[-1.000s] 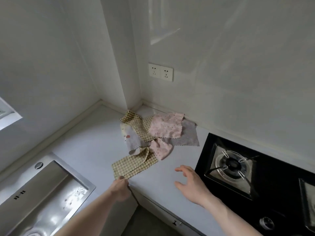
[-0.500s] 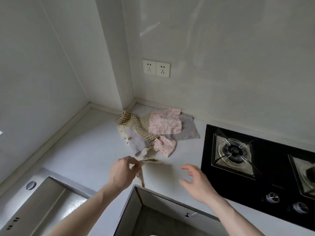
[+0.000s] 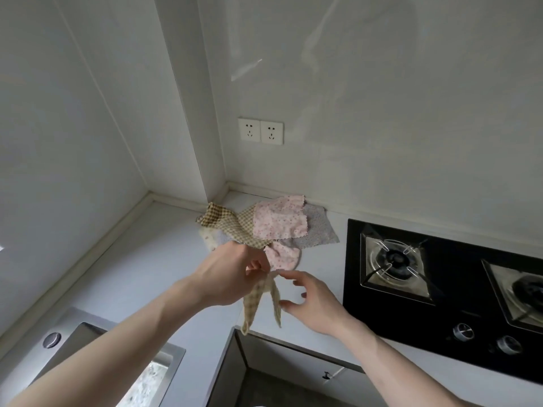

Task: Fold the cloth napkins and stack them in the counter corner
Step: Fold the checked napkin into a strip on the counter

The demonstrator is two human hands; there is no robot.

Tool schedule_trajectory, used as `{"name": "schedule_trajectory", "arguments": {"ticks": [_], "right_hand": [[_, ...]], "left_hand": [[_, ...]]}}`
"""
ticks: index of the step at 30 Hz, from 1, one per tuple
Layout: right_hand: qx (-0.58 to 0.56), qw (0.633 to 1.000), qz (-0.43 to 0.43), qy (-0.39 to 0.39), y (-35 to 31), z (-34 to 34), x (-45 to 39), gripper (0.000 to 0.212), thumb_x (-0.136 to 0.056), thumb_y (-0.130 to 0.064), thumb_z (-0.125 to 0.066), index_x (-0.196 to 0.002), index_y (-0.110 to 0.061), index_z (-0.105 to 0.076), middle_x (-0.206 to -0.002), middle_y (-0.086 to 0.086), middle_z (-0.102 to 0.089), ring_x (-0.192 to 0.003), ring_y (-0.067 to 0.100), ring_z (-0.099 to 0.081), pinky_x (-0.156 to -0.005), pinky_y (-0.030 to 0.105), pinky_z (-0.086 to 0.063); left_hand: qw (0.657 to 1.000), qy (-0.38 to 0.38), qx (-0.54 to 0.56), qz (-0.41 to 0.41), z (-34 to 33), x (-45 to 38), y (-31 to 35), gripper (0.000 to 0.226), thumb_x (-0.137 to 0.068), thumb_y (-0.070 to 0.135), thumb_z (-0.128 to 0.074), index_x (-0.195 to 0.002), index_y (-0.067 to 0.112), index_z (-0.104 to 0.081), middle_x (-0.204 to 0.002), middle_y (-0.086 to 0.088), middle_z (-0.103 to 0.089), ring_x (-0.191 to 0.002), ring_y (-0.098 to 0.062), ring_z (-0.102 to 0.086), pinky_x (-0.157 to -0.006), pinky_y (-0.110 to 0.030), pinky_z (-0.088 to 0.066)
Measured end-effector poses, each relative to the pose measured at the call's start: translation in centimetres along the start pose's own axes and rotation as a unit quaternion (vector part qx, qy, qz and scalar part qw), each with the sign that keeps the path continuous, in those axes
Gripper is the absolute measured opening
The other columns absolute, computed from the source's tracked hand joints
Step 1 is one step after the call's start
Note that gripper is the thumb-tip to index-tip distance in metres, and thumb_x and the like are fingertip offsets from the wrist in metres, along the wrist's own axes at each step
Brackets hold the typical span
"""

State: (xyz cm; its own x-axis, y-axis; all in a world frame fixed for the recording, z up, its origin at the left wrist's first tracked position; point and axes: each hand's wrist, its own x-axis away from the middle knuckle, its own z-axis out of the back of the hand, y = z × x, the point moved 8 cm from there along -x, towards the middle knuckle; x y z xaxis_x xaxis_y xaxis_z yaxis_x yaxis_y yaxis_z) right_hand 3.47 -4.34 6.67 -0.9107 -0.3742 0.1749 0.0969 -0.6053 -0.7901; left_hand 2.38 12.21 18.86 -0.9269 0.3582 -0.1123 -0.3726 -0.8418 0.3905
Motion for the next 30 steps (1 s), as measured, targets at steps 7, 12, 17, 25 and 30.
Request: {"name": "schedule_trajectory", "arguments": {"ticks": [7,12,17,25,30], "right_hand": [[-0.069,0.994,0.017,0.086,-1.3,2.3,0.5,0.025,-0.088,-0.031,-0.075,-0.09,-0.055,-0.069,-0.095,-0.038,-0.069,-0.096,-0.012,-0.063,-0.082,0.015,-0.049],[-0.071,0.997,-0.009,-0.022,-1.0,0.3,0.8,0.059,-0.075,-0.049,-0.073,-0.131,-0.043,-0.057,-0.128,-0.032,-0.058,-0.117,-0.007,-0.054,-0.096,0.019,-0.045],[-0.066,0.998,-0.021,0.01,-1.8,-0.5,0.6,0.034,-0.073,-0.055,-0.08,-0.103,-0.044,-0.067,-0.106,-0.039,-0.063,-0.108,-0.01,-0.056,-0.086,0.012,-0.04],[-0.092,0.99,-0.042,0.099,0.3,3.6,1.2,0.02,-0.096,-0.028,-0.056,-0.077,-0.023,-0.063,-0.075,-0.012,-0.07,-0.066,0.004,-0.064,-0.066,0.03,-0.052],[-0.089,0.987,-0.039,0.129,1.6,6.9,0.4,0.02,-0.095,-0.014,-0.046,-0.078,-0.02,-0.055,-0.06,-0.008,-0.055,-0.059,0.01,-0.046,-0.06,0.035,-0.038]], "left_hand": [[0.999,0.015,0.028,0.007,1.4,-0.9,0.6,0.008,-0.097,0.019,-0.056,-0.092,0.026,-0.056,-0.056,0.02,-0.052,-0.053,-0.001,-0.05,-0.055,-0.027,-0.037],[0.998,0.011,0.066,0.014,1.5,-1.6,1.5,0.014,-0.095,0.016,-0.054,-0.09,0.029,-0.053,-0.071,0.015,-0.059,-0.065,-0.006,-0.057,-0.058,-0.024,-0.042],[0.993,-0.043,0.11,0.027,0.7,-2.6,2.8,0.02,-0.095,0.012,-0.054,-0.092,0.029,-0.063,-0.082,0.021,-0.062,-0.077,0.008,-0.058,-0.064,-0.009,-0.039],[0.999,-0.028,0.037,0.006,0.1,-2.8,1.1,0.022,-0.09,0.017,-0.056,-0.1,0.028,-0.072,-0.092,0.018,-0.067,-0.08,-0.001,-0.057,-0.075,-0.023,-0.049],[0.999,-0.014,-0.025,-0.023,-1.9,-3.8,0.5,0.013,-0.098,0.021,-0.058,-0.1,0.023,-0.07,-0.085,0.016,-0.059,-0.079,-0.012,-0.058,-0.073,-0.03,-0.047]]}}
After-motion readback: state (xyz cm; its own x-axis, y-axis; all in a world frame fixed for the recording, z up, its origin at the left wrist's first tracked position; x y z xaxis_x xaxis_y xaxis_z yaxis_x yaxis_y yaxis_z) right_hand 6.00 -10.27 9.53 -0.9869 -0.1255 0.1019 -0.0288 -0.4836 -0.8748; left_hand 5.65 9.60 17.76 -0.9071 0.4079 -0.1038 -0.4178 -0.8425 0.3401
